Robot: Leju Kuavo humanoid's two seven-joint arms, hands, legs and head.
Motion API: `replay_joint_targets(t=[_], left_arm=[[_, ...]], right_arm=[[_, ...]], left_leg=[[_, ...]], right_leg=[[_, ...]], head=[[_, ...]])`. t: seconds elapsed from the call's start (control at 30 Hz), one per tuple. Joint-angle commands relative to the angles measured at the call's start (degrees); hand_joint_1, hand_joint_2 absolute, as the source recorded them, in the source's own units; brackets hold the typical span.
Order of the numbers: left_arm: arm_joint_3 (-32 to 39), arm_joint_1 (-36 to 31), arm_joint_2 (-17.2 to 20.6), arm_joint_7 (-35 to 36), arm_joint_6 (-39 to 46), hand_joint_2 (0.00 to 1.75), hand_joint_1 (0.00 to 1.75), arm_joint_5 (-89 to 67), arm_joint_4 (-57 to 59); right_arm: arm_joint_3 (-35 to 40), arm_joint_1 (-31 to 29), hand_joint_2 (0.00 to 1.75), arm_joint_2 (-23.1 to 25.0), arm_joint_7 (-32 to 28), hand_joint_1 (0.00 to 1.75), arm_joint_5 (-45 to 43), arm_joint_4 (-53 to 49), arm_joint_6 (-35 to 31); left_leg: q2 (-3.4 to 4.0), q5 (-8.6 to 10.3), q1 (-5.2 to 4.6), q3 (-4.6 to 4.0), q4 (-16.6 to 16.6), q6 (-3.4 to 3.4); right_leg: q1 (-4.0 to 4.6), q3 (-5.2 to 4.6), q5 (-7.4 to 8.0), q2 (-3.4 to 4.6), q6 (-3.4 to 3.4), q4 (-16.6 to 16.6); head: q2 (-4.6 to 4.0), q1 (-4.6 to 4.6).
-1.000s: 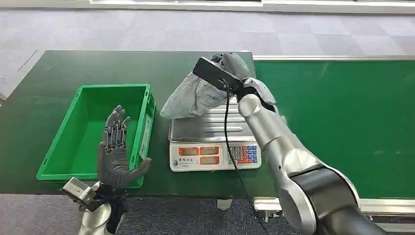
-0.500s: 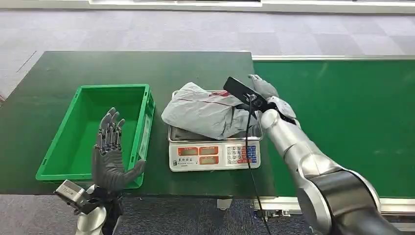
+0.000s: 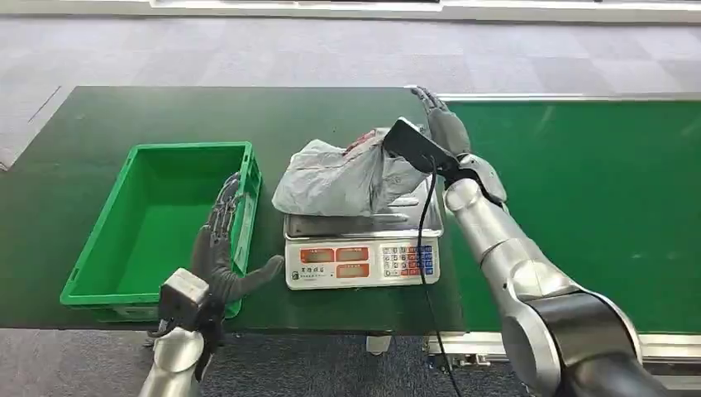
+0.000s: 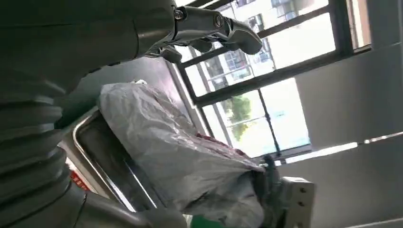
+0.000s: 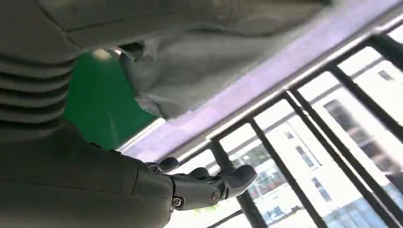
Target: Moved the parcel from conveyor to table for the left to box.
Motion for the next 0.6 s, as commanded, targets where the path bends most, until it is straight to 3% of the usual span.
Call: replay_joint_targets(t=[0.03, 0.17, 0.37, 0.6], left_arm=[[-6.4, -10.9, 0.0, 2.1, 3.2, 1.75, 0.0, -1.1, 14.4], [-8.3, -17.5, -1.1, 3.5, 7.8, 1.75, 0.0, -3.6, 21.9], [-9.2, -19.2, -1.2, 4.6, 8.7, 1.75, 0.0, -4.7, 23.7], [-12.7, -34.0, -7.8, 9.0, 14.7, 1.75, 0.0, -10.3, 44.1]], right_arm=[[-6.4, -1.6, 0.0, 1.8, -2.9, 0.0, -2.0, -2.4, 0.8], [-6.7, -0.6, 0.0, 0.6, -4.9, 0.0, -3.7, -2.7, 2.8], [-7.3, 0.0, 0.0, 0.5, -5.4, 0.0, -4.8, -3.1, 3.5], [-7.0, 3.1, 0.0, 1.0, -8.4, 0.0, -8.3, -2.4, 3.1]], left_leg=[[-0.08, 0.05, -0.01, 0.03, -0.1, 0.01], [-0.28, 0.07, 0.01, -0.03, 0.0, 0.0], [-0.02, 0.02, -0.01, 0.05, 0.0, 0.0], [-0.37, 0.09, 0.04, -0.02, 0.1, 0.0]], right_leg=[[0.0, 0.07, 0.03, -0.06, -0.05, -0.1], [0.0, 0.06, 0.05, -0.21, -0.04, 0.0], [-0.02, 0.05, 0.1, 0.06, -0.03, 0.0], [0.06, 0.09, 0.07, -0.29, -0.02, 0.0]], head=[[0.0, 0.0], [0.0, 0.0], [0.0, 0.0], [0.0, 0.0]])
